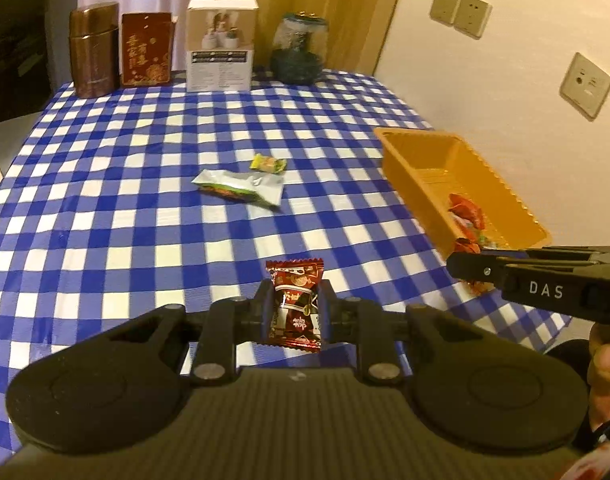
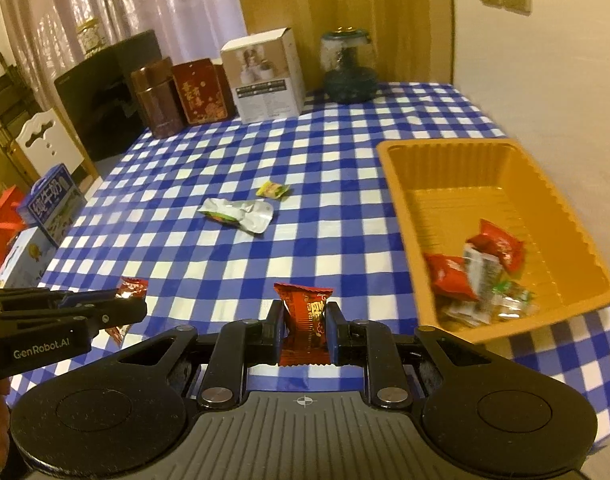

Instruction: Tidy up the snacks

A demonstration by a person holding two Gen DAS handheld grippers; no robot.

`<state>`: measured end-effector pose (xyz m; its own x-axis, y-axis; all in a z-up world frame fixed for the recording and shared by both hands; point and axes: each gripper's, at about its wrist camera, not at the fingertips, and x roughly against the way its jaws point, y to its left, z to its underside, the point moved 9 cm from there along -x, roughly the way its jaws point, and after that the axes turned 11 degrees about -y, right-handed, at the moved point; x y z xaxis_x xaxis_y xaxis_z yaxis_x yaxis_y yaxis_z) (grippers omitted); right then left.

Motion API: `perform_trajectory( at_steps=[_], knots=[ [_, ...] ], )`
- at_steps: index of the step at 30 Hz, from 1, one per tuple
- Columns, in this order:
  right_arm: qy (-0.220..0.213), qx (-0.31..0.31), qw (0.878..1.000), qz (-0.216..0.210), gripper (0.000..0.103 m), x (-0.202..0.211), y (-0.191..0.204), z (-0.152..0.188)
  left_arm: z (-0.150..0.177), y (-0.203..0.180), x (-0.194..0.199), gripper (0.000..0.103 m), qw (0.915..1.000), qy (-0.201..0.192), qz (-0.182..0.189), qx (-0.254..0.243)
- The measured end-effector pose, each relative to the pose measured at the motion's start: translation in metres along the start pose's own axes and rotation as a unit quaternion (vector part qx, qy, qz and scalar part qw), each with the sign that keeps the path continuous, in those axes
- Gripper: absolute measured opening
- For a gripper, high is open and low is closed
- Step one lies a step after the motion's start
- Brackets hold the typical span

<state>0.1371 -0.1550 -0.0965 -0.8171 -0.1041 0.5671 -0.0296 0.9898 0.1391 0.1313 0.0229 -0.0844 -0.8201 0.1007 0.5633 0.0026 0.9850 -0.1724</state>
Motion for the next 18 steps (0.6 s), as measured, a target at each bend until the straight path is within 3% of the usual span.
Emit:
perform_trajectory(
  at_steps=[18],
  knots=[
    [-0.019, -0.030, 0.999, 0.035, 0.021, 0.040, -0.047, 0.000, -0.012, -0.059, 0.003, 0.020, 0.9989, -0.006, 0.042, -0.019]
  ],
)
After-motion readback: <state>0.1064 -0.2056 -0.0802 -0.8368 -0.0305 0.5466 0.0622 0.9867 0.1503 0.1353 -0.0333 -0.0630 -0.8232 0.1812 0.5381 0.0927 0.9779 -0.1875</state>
